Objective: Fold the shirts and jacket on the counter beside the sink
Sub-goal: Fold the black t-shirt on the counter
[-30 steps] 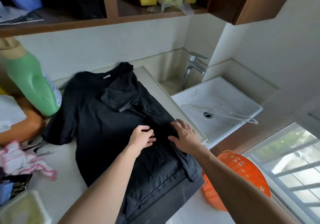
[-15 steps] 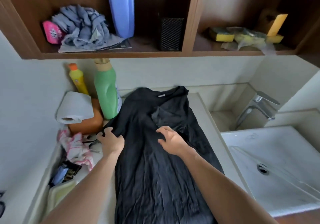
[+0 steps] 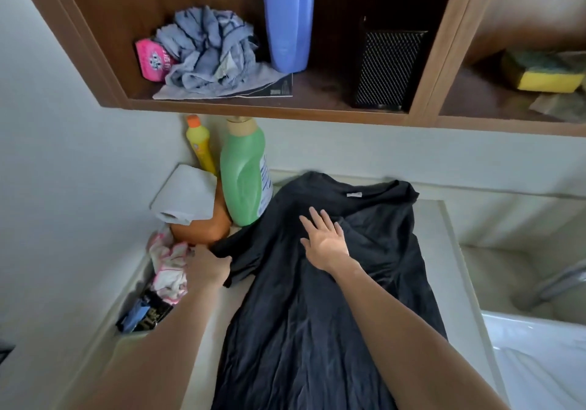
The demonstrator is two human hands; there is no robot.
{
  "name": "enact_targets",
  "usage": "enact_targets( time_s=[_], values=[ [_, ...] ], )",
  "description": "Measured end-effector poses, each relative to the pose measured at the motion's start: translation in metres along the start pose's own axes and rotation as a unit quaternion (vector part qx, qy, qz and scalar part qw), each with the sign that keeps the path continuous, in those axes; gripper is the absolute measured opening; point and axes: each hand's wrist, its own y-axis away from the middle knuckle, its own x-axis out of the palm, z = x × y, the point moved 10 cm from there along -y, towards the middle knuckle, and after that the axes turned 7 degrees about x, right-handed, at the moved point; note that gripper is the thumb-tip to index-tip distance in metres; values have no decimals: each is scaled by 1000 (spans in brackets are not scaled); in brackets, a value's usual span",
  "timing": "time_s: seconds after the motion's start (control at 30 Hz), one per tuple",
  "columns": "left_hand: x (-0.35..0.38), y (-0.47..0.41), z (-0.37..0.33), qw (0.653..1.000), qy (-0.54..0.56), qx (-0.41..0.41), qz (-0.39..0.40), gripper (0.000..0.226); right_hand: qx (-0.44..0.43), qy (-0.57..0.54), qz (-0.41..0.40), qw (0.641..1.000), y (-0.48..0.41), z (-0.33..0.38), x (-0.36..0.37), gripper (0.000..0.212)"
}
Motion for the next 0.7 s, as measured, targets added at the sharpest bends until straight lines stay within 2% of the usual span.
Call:
enact_targets(
  time_s=[0.13, 0.23, 0.3, 0.37, 0.43, 0.47, 0.5, 0.53, 0.57, 0.6, 0.63, 0.67, 0.7],
  values=[
    [-1, -3, -4, 999, -13, 6, 31, 20, 16, 52, 78, 995, -14, -7, 33, 64],
    [-17, 0, -32, 999, -14, 40, -15, 18, 14, 77, 62, 995, -13, -11, 41, 65],
    [-30, 4, -61, 993, 83, 65, -55, 16, 15, 80, 57, 995, -11, -11, 40, 65],
    [-38, 13, -98, 973, 200, 95, -66, 12, 2, 28, 67, 997, -9, -8, 33, 66],
    [-33, 27, -144, 954, 266, 135, -31, 9, -7, -148, 50, 988, -7, -10, 10, 58],
    [-17, 36, -166, 935, 325, 140, 33, 6, 8, -260, 23, 965, -3, -19, -7, 47],
    [5, 50, -189, 900, 395, 129, 134, 6, 38, -374, -6, 927, 2, -35, -22, 35],
    [30, 70, -209, 857, 437, 114, 248, 11, 69, -486, -12, 871, 11, -53, -31, 25],
    [50, 89, -222, 826, 437, 113, 338, 18, 101, -593, 13, 798, 20, -68, -32, 27],
    [64, 101, -225, 820, 402, 124, 388, 24, 133, -680, 69, 718, 28, -79, -25, 41],
    [74, 105, -221, 832, 360, 140, 398, 26, 156, -729, 142, 651, 37, -85, -17, 61],
    [81, 105, -213, 852, 324, 152, 381, 25, 159, -739, 210, 621, 47, -92, -11, 80],
    [84, 101, -202, 872, 301, 149, 355, 24, 157, -723, 262, 620, 55, -97, -8, 91]
  ],
)
